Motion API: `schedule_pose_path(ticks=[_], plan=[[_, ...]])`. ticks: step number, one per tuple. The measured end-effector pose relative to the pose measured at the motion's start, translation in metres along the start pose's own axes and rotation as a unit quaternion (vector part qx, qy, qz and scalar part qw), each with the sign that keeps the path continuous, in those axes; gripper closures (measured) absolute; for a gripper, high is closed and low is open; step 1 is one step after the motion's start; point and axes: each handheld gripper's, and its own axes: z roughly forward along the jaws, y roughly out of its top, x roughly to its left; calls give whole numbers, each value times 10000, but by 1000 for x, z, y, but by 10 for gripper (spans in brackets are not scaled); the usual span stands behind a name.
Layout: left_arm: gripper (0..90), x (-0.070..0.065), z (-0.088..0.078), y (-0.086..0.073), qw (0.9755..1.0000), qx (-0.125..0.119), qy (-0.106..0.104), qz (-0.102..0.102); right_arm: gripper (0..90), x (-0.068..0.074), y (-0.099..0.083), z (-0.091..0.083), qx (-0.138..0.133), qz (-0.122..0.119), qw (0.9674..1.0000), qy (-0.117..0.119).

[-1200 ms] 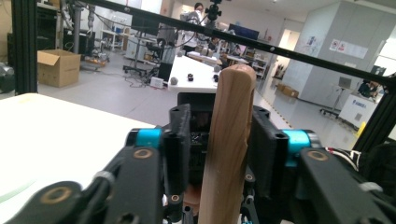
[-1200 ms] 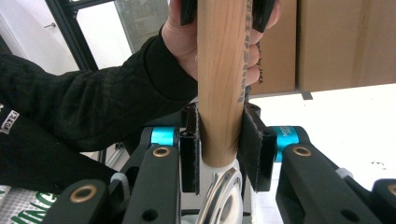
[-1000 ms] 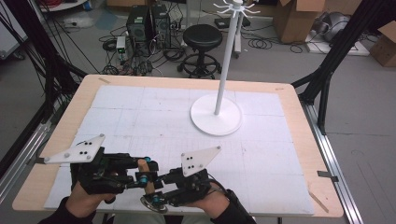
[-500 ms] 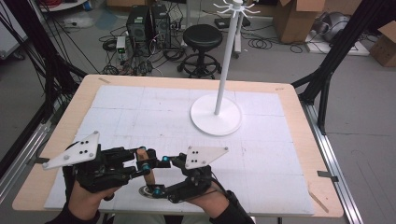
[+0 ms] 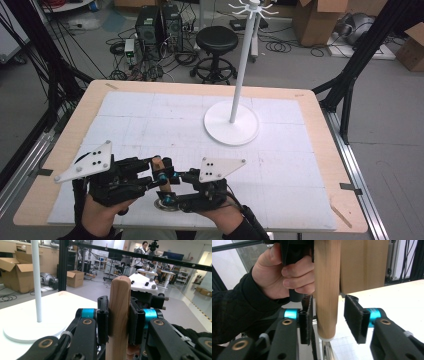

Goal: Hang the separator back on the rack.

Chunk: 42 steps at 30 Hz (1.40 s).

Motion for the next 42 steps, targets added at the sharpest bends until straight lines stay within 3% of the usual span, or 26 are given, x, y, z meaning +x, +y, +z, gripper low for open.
schedule_pose_path(ticks=[4,9,13,19,23,31,34,38,42], plan=[[732,1,0,0,10000,-3,46,2,691,-1,-1,-1,-10,30,10000,38],[722,5,-1,-3,9999,-76,-25,-98,715,0,-1,-1,-13,-13,10000,-1],[482,14,-10,-8,9995,-258,114,-167,716,-4,-2,-2,72,46,9999,-122],[285,34,-37,-25,9974,-296,610,-259,716,-17,-4,-13,35,160,9991,-382],[178,49,-54,-43,9948,-141,992,-193,715,-29,0,-25,-64,181,9978,-630],[179,76,-72,-79,9903,39,1391,-45,715,-70,24,-48,-222,304,9938,-1045],[179,82,-76,-87,9888,83,1492,-13,715,-87,38,-56,-271,286,9932,-1100],[179,85,-79,-94,9861,272,1641,16,715,-106,58,-66,-301,270,9922,-1177],[181,83,-77,-95,9863,358,1610,86,715,-122,79,-77,-356,287,9911,-1249]])
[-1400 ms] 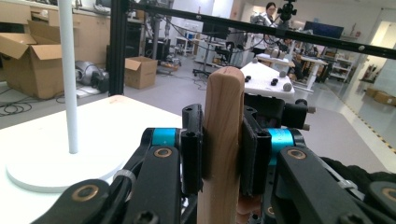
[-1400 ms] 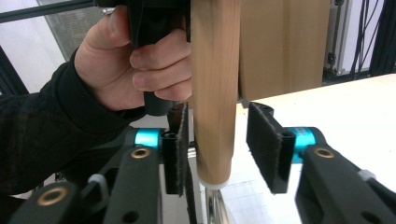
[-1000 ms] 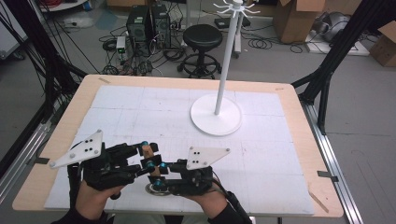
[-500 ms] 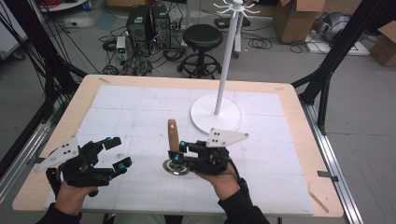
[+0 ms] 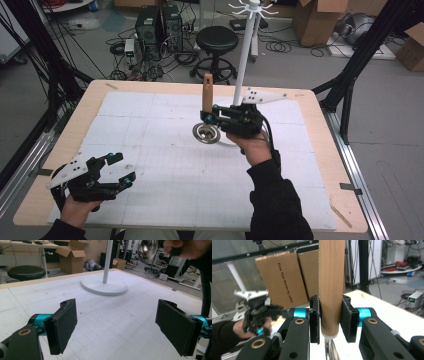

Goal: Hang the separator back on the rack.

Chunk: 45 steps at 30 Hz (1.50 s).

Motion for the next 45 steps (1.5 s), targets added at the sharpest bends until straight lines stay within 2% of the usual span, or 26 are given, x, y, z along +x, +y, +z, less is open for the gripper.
schedule_pose_path(ticks=[9,12,20,24,29,34,36,40,45], plan=[[183,1,-1,0,9999,-68,34,-76,715,-29,48,-10,-171,24,9981,-583],[184,1,-1,1,9999,-64,14,-99,715,-40,66,-7,-206,20,9967,-790],[185,1,0,1,9999,-36,-33,-121,715,-53,91,4,-204,61,9942,-1051],[185,1,-1,1,9999,-56,-52,-132,715,-60,96,8,-167,177,9918,-1258],[185,2,-1,1,9998,-74,-50,-161,715,-68,95,3,-313,360,9887,-1420],[185,2,-1,1,9998,-83,-53,-167,715,-72,94,0,-297,484,9854,-1608],[185,2,-1,1,9998,-90,-57,-169,715,-73,93,-1,-281,486,9845,-1661],[186,2,-1,1,9998,-77,-49,-158,715,-74,94,-4,-429,532,9827,-1724],[186,2,-2,1,9998,-83,-30,-163,715,-76,92,-8,-366,580,9800,-1868]])
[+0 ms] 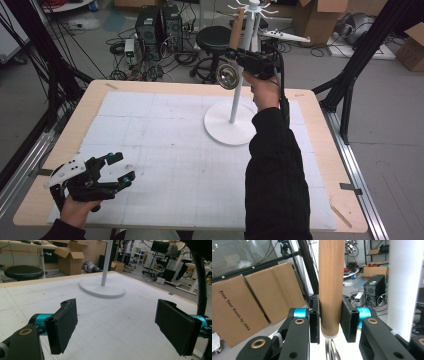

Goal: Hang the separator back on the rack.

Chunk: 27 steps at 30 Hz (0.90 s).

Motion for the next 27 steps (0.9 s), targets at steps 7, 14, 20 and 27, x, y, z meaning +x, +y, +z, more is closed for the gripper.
schedule_pose_path(ticks=[7,14,20,27], plan=[[186,1,0,0,10000,-3,19,-17,588,3,-8,-7,-26,-39,10000,-82],[186,5,-2,-2,9999,-8,54,-92,423,10,-34,-36,-117,-229,9992,-311],[186,7,-3,-3,9998,-51,101,-167,373,13,-72,-76,-115,-409,9979,-481],[185,10,-1,-4,9995,-65,134,-268,247,15,-122,-126,103,-687,9942,-821]])
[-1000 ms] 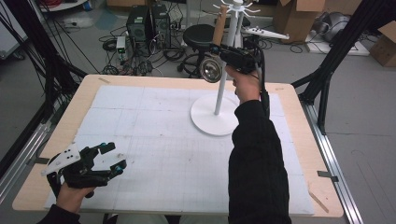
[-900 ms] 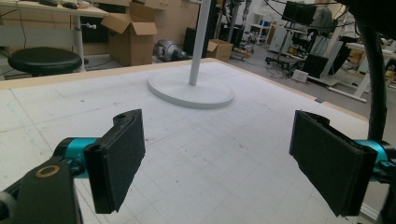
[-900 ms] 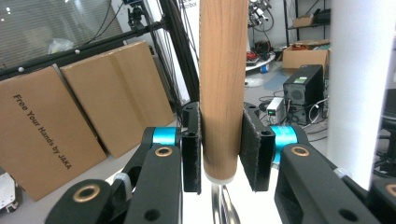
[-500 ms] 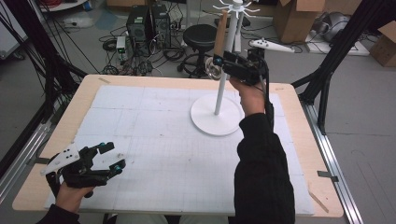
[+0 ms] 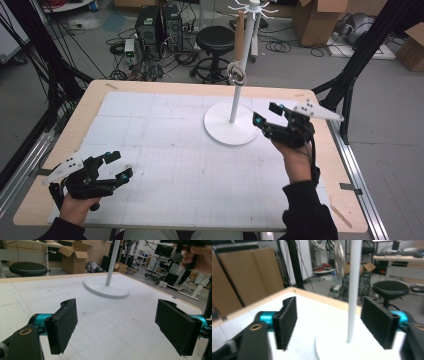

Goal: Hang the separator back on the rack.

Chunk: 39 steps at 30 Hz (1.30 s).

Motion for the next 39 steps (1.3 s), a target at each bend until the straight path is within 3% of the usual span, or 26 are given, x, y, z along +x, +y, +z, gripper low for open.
schedule_pose_path(ticks=[7,12,19,27,39], plan=[[185,2,1,0,9999,-81,47,-76,191,5,-62,-45,329,-34,9990,-313],[185,0,1,0,9999,-109,58,-46,191,7,-91,-70,282,0,9985,-473],[185,-3,-5,3,9995,-264,148,18,190,10,-98,-88,267,28,9982,-544],[185,-1,-5,2,9996,-250,159,-8,191,7,-101,-85,359,21,9978,-557],[185,0,-4,1,9997,-208,138,-15,191,6,-100,-88,284,1,9978,-594]])
